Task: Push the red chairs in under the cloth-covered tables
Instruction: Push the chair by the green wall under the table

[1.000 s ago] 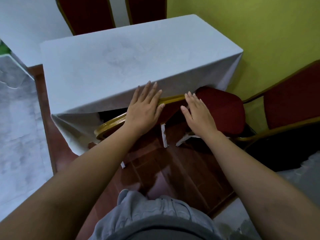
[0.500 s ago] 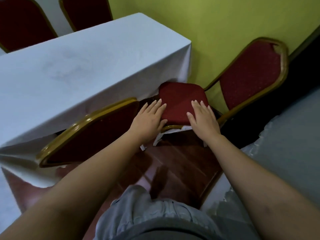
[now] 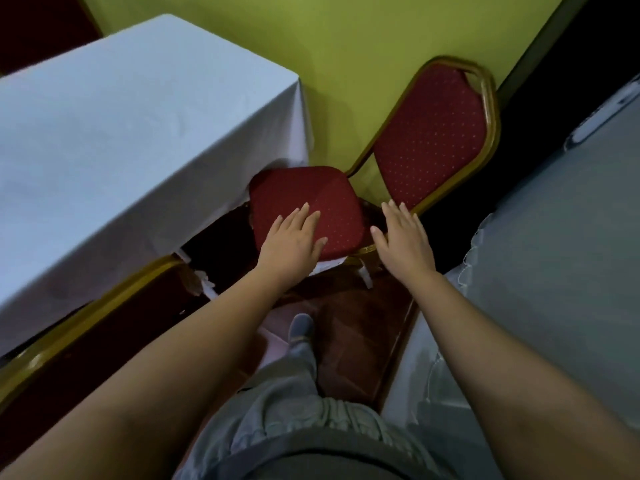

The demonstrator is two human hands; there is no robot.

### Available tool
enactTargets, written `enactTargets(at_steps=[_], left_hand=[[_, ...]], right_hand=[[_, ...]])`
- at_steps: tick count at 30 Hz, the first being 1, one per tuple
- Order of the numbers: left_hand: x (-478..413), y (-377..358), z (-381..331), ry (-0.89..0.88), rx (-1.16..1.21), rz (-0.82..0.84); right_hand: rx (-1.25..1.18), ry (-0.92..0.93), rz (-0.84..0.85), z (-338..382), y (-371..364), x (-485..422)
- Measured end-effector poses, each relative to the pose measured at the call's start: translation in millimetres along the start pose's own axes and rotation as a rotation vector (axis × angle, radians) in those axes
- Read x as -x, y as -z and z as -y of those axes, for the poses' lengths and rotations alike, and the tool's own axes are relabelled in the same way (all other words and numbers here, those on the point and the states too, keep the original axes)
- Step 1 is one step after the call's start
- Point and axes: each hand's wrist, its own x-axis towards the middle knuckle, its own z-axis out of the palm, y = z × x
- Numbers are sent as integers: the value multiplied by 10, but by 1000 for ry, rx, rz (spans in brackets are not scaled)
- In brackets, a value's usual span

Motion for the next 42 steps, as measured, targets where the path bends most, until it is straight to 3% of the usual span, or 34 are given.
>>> enactTargets(at_steps=[11, 18, 31, 42], left_hand=[[-1655, -18, 50, -10, 116, 66], [-2217, -119, -105, -57, 129, 121], [-3074, -437, -891, -11, 268, 106], [-3445, -834, -1763, -50, 361, 165]], right_hand=[[48, -153, -92, -629, 461, -1430], [98, -232, -138, -1026, 597, -1984], [330, -118, -104, -1848, 1099, -3119], [355, 9, -27, -2221, 1230, -3697]])
